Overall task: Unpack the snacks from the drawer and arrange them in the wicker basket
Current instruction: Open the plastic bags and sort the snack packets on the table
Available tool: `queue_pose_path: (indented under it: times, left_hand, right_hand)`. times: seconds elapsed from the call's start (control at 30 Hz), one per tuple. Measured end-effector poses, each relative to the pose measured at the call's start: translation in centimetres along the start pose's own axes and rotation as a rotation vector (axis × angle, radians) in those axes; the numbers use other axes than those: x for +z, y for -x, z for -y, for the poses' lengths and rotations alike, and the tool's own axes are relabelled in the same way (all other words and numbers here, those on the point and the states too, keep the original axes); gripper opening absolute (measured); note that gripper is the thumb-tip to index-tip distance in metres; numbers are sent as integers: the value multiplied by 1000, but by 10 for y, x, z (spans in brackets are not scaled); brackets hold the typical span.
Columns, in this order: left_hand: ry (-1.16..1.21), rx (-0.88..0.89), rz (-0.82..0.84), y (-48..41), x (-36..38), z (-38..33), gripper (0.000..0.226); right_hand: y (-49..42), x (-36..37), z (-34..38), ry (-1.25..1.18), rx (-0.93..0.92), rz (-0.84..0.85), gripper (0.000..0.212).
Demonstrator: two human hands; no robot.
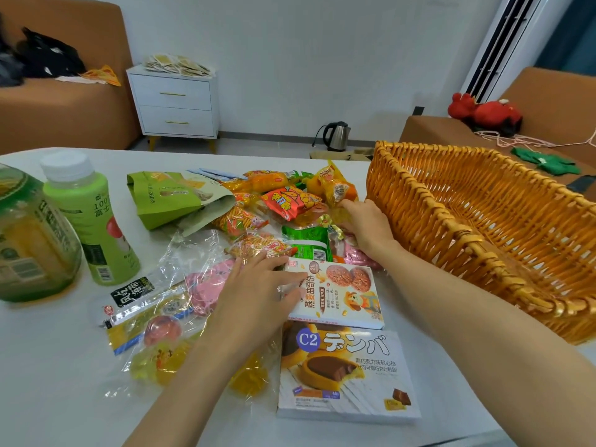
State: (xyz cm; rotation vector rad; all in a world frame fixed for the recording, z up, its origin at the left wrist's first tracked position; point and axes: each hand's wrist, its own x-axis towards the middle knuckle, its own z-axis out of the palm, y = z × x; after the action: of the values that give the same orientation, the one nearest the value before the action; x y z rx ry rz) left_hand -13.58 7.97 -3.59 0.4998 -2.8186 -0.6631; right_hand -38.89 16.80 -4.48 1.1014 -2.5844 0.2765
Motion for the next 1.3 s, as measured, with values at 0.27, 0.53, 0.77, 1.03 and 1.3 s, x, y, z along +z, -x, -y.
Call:
queue_pose_path:
  times: [0.27, 0.53, 0.77, 1.03, 1.3]
  left_hand:
    - [110, -17, -62, -2, 2, 2, 41]
    - [143, -20, -95, -50, -7, -29, 42]
    - [-69, 27, 187, -119, 0, -41, 38]
    - [-121, -35, -8, -168, 11, -19, 51]
    - [-44, 34, 80, -186, 25, -24, 50]
  right_hand:
    - [32, -62, 27, -220, 115, -362, 35]
    - [87, -146, 49, -453, 72, -300, 39]
    - [96, -128, 40, -491, 185, -144, 37]
    - [81, -107, 23, -553, 266, -37, 32]
    - [79, -96, 13, -619, 347, 13, 37]
